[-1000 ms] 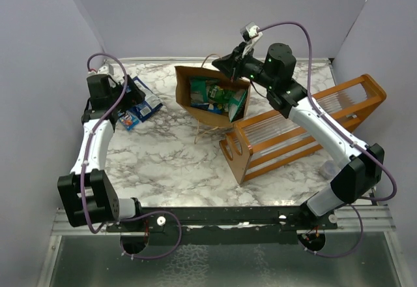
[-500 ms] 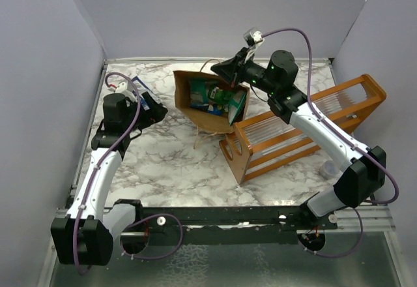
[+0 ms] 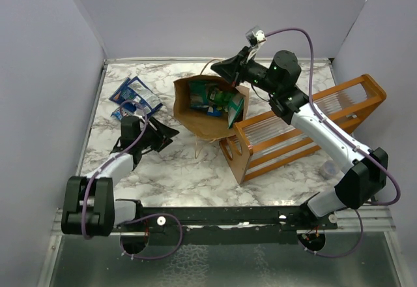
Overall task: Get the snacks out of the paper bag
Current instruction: Adjust the paper bag at the center of the board.
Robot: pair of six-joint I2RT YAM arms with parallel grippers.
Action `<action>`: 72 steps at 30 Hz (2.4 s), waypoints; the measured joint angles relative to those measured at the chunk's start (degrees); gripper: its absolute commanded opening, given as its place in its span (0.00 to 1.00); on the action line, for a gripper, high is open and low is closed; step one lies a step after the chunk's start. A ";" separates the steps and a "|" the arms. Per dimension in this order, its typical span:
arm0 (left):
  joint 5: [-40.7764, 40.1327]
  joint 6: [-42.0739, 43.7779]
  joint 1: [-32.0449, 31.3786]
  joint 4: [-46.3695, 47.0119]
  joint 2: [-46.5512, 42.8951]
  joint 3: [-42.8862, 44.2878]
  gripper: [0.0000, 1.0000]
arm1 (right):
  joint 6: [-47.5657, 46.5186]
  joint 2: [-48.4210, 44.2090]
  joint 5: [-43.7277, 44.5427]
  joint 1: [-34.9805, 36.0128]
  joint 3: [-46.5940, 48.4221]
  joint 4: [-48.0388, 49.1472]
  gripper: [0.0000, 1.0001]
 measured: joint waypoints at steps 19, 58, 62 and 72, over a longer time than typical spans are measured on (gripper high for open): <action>7.69 -24.79 -8.66 35.45 52.00 30.05 0.44 | -1.53 -1.31 -0.57 0.00 -0.17 -1.51 0.02; -10.40 1.64 -16.90 -9.49 -17.44 14.05 0.32 | 2.23 2.93 -16.44 0.02 -3.98 16.81 0.02; -18.91 -0.68 -26.27 -6.25 -15.67 12.50 0.29 | 3.23 2.93 -14.78 0.02 -3.98 16.61 0.02; -42.47 -5.46 -40.83 3.30 -3.50 12.28 0.21 | 2.99 2.91 -12.20 0.02 -3.61 13.62 0.02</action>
